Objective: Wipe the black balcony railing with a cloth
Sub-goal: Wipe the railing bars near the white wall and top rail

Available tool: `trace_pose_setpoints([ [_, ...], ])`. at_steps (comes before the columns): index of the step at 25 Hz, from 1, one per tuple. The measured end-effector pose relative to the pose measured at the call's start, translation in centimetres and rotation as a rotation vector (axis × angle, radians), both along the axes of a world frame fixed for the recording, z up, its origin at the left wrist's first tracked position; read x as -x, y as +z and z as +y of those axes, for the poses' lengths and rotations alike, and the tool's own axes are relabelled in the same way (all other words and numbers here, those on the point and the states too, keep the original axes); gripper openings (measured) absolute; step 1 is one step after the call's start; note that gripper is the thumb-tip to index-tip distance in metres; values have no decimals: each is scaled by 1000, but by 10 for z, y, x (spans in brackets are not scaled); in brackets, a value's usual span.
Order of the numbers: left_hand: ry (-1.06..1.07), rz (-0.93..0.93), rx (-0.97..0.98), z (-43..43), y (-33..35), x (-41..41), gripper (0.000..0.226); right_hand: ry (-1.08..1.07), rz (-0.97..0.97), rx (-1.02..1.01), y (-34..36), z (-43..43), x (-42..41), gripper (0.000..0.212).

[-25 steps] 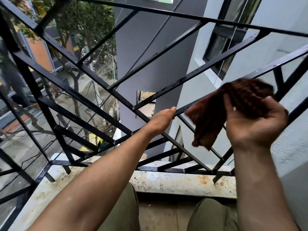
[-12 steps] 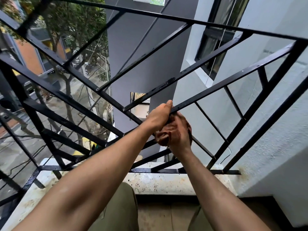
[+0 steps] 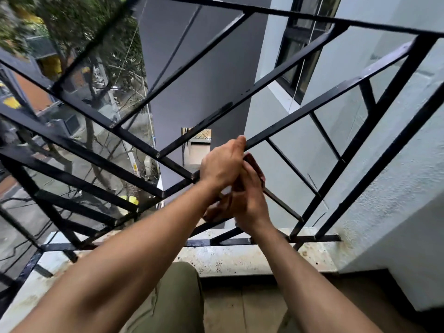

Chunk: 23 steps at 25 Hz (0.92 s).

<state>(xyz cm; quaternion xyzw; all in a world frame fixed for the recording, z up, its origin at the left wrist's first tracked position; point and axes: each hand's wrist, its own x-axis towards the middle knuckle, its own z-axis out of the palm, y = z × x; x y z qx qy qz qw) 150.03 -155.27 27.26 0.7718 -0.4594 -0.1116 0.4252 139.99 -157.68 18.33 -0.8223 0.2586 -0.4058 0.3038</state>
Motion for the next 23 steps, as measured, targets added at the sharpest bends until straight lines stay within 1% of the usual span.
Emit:
trace_pose_setpoints([
  [1,56,-135,110,3,-10,7,43,-15,49,104,-18,-15,22,56],
  [2,66,-279,220,6,-21,15,40,-71,112,138,-42,-36,50,57],
  [3,26,-435,312,7,-36,23,49,-180,187,71,-62,-52,76,56],
  [4,-38,-588,365,5,-53,32,60,-328,242,-61,-76,-64,93,53],
  [5,-122,-715,400,3,-68,38,62,-453,260,-200,-84,-71,100,50],
  [6,-209,-818,400,1,-79,41,57,-526,264,-319,-87,-74,93,46],
  [7,-296,-910,335,-1,-86,44,53,-548,249,-368,-86,-73,79,41],
  [8,-360,-976,207,-3,-92,47,51,-516,210,-325,-82,-66,67,39],
  [10,-372,-1053,-58,-14,-90,49,47,-404,119,-146,-84,-59,64,43],
  [11,-358,-1081,-149,-21,-84,53,45,-384,146,-86,-94,-67,78,49],
  [12,-344,-1106,-208,-28,-78,55,49,-397,239,-39,-102,-77,97,56],
  [13,-328,-1131,-249,-34,-76,58,54,-423,402,-33,-114,-92,118,60],
  [14,-328,-1153,-285,-36,-77,61,53,-430,577,-32,-119,-100,137,59],
  [15,-319,-1184,-297,-41,-80,64,46,-435,645,-50,-117,-105,145,53],
  [16,-305,-1194,-306,-44,-86,65,37,-473,597,-71,-113,-106,142,46],
  [17,-287,-1186,-304,-46,-92,66,32,-556,462,-59,-104,-103,133,41],
  [18,-290,-1174,-317,-47,-94,68,31,-636,283,-88,-94,-98,125,42],
  [19,-294,-1183,-302,-49,-97,70,31,-654,125,-74,-91,-99,124,49],
  [20,-291,-1191,-273,-49,-98,70,30,-642,132,6,-92,-100,129,59],
  [21,-292,-1190,-242,-49,-99,70,29,-606,300,161,-101,-100,140,68],
  [22,-298,-1185,-223,-48,-100,70,28,-581,557,335,-116,-101,153,73],
  [23,-294,-1187,-210,-48,-100,69,27,-556,798,440,-131,-105,163,75],
])
